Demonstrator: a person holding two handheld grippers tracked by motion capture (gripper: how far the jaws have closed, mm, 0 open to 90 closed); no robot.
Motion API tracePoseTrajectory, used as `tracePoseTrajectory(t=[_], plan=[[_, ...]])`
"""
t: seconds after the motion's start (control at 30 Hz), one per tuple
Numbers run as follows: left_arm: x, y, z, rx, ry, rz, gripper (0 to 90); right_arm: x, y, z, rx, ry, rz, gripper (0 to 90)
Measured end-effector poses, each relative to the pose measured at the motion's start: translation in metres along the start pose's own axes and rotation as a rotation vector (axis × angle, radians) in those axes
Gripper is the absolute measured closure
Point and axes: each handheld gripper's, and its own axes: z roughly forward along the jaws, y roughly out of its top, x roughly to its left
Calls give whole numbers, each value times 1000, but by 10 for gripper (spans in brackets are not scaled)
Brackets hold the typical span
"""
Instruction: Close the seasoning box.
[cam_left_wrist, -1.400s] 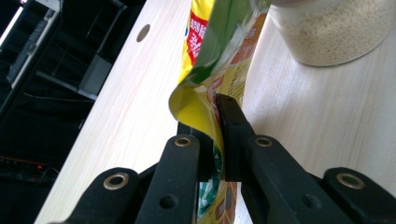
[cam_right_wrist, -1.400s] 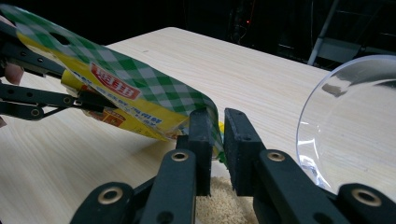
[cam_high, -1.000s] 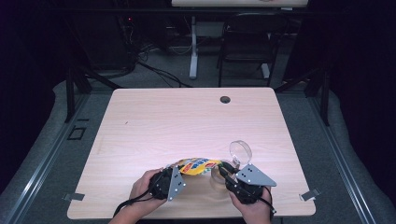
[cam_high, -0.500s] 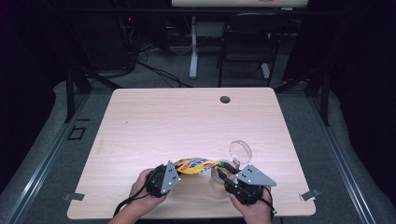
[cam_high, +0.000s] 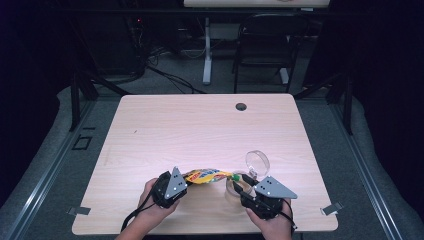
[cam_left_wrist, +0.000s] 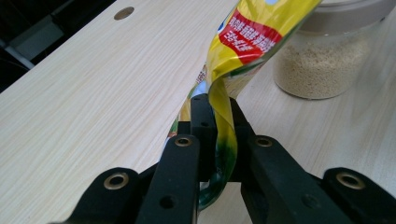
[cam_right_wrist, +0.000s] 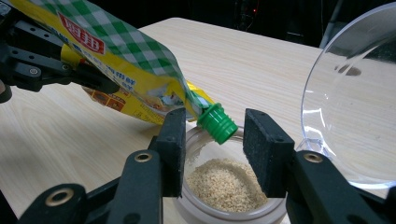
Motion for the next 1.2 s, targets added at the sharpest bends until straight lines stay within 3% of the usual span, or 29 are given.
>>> tracePoseTrajectory(t=[0.2, 0.53, 0.9, 1.2], plan=[[4, -2, 0, -12, -21, -37, 863, -1, 0, 1, 0, -1, -1, 589], [21, -10, -3, -53, -52, -169, 869, -1, -1, 2, 2, 1, 2, 585], [39, -24, -6, -66, -33, -281, 871, -1, -1, 2, 1, -3, 9, 579], [47, -36, -9, -32, -12, -323, 849, -1, 0, 3, -4, -1, 12, 574]])
